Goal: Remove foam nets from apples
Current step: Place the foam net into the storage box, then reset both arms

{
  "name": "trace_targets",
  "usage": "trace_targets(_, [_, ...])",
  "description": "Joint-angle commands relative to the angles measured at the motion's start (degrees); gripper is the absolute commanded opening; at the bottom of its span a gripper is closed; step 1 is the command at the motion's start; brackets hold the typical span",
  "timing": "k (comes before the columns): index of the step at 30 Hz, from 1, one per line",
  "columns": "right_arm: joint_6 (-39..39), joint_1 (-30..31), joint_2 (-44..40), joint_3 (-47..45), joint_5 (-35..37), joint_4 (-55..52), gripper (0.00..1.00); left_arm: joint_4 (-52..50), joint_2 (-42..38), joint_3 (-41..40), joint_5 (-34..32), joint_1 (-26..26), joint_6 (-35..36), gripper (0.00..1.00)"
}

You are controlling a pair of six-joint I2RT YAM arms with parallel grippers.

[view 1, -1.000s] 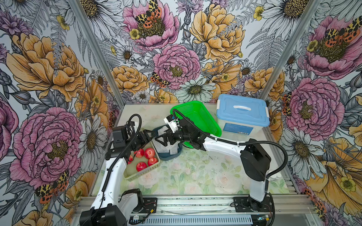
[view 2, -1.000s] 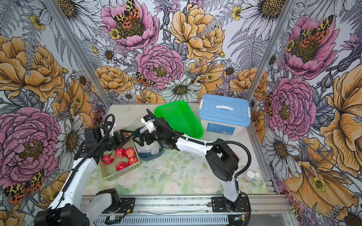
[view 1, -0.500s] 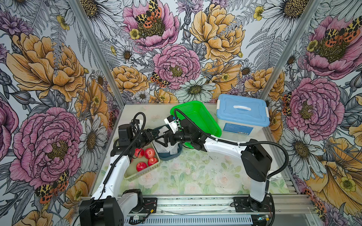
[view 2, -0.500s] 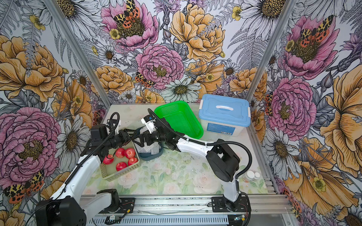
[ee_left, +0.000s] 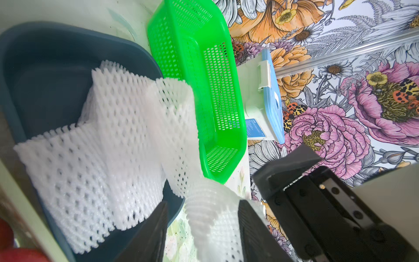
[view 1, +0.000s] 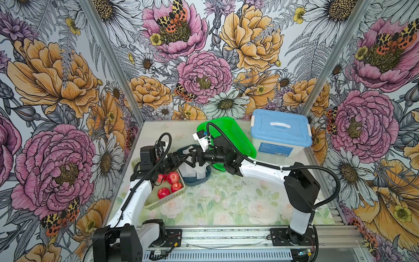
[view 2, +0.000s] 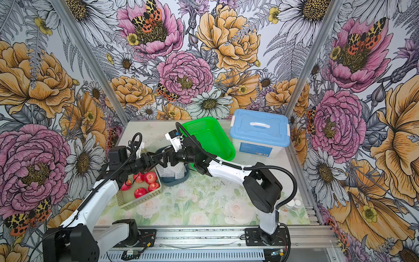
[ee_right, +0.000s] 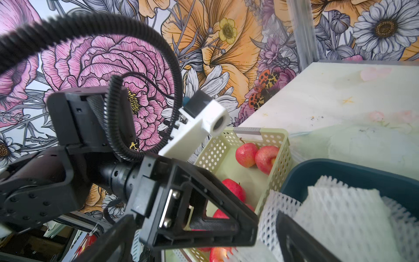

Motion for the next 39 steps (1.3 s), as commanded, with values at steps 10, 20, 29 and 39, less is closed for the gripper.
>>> trace_targets(10, [1.32, -1.17, -2.52, -1.54, 2.07, 2.58, 1.00, -0.05, -1.43, -1.61, -1.15, 1.57, -0.09, 0.56])
trace_targets(20, [-4.33, -4.12, -13.20, -15.21, 10.21, -4.91, 1.00, -4.77, -5.27, 1.23, -1.66, 11.63, 1.64, 0.99])
trace_targets(29, [-17.26, -11.98, -34.19, -27.27, 37.45, -28.20, 1.00, -10.12, -4.18, 8.00, -35.95, 13.22, 10.10, 0.99])
trace_targets(39, [-23.98, -25.93, -49.26, -43.11, 60.98, -26.25, 1.00, 12.06, -1.42, 1.67, -69.88, 2.93, 19.27, 0.99])
